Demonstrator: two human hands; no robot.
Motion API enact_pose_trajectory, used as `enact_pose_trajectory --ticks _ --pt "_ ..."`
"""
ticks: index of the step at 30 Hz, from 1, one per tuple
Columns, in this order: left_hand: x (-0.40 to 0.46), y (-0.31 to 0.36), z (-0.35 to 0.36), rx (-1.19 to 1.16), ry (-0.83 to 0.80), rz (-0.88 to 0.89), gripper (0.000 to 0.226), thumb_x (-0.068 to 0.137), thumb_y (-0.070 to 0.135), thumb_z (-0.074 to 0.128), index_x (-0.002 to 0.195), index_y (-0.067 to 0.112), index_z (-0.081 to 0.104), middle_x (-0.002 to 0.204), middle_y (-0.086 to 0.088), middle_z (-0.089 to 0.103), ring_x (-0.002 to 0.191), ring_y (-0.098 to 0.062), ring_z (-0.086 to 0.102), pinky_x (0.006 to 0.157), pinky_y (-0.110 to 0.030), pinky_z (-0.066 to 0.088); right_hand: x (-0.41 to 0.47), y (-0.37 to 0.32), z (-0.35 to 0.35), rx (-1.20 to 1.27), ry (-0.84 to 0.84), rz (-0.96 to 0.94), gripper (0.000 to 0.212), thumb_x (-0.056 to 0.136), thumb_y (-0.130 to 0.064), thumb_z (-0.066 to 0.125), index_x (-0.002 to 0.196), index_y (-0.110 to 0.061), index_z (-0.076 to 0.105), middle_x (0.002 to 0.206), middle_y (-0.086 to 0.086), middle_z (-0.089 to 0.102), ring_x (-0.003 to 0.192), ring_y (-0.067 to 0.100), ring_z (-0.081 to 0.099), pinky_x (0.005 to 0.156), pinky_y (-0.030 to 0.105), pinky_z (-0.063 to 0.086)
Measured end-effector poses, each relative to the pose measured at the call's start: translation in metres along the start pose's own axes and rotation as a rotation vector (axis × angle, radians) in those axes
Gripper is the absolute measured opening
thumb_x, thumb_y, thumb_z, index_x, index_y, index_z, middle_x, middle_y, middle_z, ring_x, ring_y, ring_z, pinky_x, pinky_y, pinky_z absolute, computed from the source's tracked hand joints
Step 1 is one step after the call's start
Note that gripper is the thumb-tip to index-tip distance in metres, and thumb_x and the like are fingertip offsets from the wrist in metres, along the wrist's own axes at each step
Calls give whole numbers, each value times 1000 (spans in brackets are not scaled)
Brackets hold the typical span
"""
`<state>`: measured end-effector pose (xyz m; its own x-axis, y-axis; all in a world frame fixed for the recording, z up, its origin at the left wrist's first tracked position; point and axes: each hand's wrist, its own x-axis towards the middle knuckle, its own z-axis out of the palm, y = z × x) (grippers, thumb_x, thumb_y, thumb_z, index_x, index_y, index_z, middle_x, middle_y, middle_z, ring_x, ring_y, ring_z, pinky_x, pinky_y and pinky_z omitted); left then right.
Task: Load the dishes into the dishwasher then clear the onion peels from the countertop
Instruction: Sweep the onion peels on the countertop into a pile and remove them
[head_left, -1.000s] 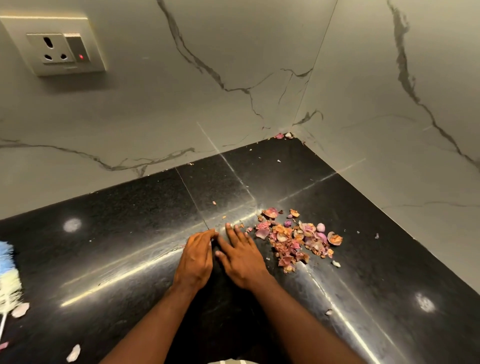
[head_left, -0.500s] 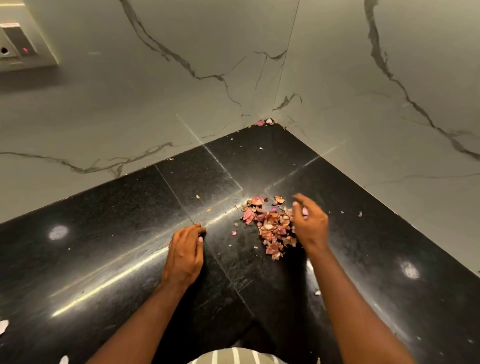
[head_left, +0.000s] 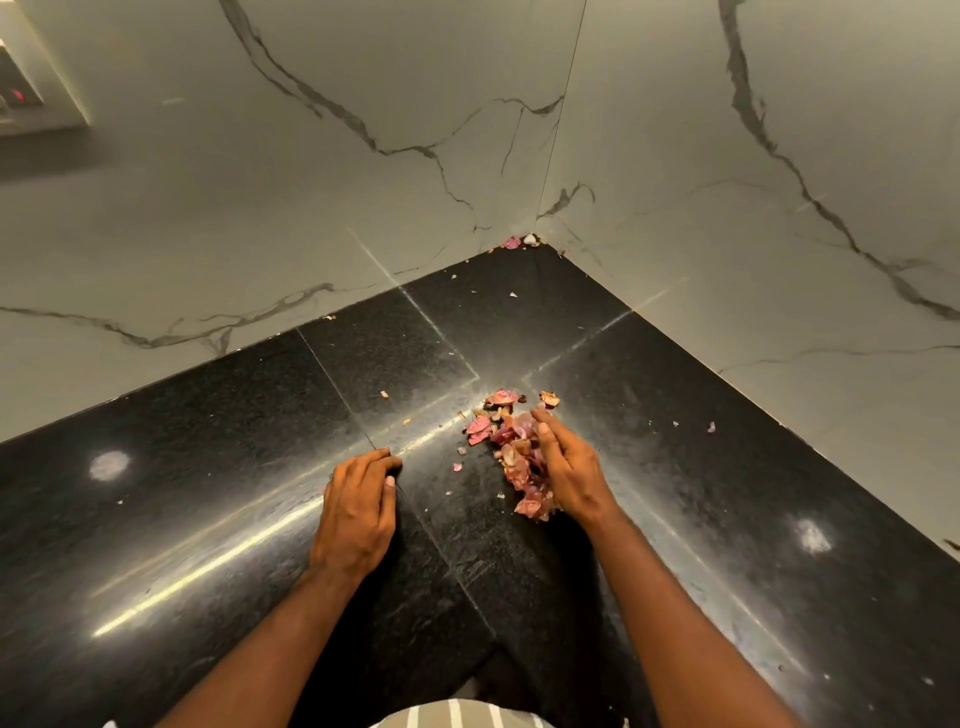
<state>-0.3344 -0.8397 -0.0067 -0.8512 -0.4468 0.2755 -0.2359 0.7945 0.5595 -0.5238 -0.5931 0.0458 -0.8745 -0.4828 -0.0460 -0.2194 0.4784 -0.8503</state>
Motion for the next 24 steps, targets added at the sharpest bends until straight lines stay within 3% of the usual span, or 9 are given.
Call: enact_pose_trajectory --ticks 2,4,6,8,11,14,16,19,24 --pt "0 0 0 0 -1 0 35 104 30 42 127 20 66 136 3 61 126 -19 52 110 -29 34 3 -1 -8 -11 149 -14 44 111 -43 41 150 -28 54 154 -1 53 140 9 46 117 37 41" --pt "1 1 0 -1 1 -8 34 104 30 42 126 20 66 136 3 60 126 -19 51 109 -32 36 15 3 -13 -103 206 52 50 112 -43 36 156 -22 43 163 3 40 150 13 34 125 40 29" --pt "0 3 0 -3 1 -20 34 104 30 41 126 20 66 135 4 60 126 -18 50 109 -32 37 23 10 -9 -256 89 136 62 111 -50 25 164 -18 20 172 6 15 159 17 12 130 43 8" --pt "-1 3 -1 -8 5 -17 34 104 30 42 126 21 66 135 5 60 125 -17 50 109 -33 38 23 12 3 -328 -75 53 67 109 -54 18 165 -19 10 172 3 5 159 16 2 129 40 0" --pt "-1 2 0 -20 12 -19 31 104 29 43 125 22 66 135 6 59 125 -16 50 108 -37 41 20 1 16 -67 -187 -79 51 111 -44 38 159 -27 38 165 -5 36 151 4 29 127 32 22" --pt "-1 5 -1 -27 5 -35 31 105 29 43 125 23 66 135 8 58 125 -14 49 107 -38 42 38 -7 14 79 73 -63 35 108 -30 54 142 -27 63 152 -6 54 139 7 50 119 40 41" --pt "-1 6 -3 -30 8 -41 30 104 29 44 123 24 66 134 10 58 124 -13 49 105 -38 42 58 -7 11 0 155 25 42 107 -34 52 149 -25 55 164 0 40 150 17 38 122 49 34" --pt "-2 7 -4 -27 12 -42 28 104 28 44 123 25 65 133 11 57 124 -12 48 104 -38 43 89 -5 10 -189 12 147 60 111 -41 40 163 -15 28 173 6 13 160 21 11 130 47 10" --pt "0 10 -5 -12 18 -54 29 104 32 41 122 28 64 133 13 56 124 -11 48 102 -36 42 116 -18 24 -113 -141 76 54 110 -33 46 161 -17 36 167 4 33 154 21 29 127 42 22"
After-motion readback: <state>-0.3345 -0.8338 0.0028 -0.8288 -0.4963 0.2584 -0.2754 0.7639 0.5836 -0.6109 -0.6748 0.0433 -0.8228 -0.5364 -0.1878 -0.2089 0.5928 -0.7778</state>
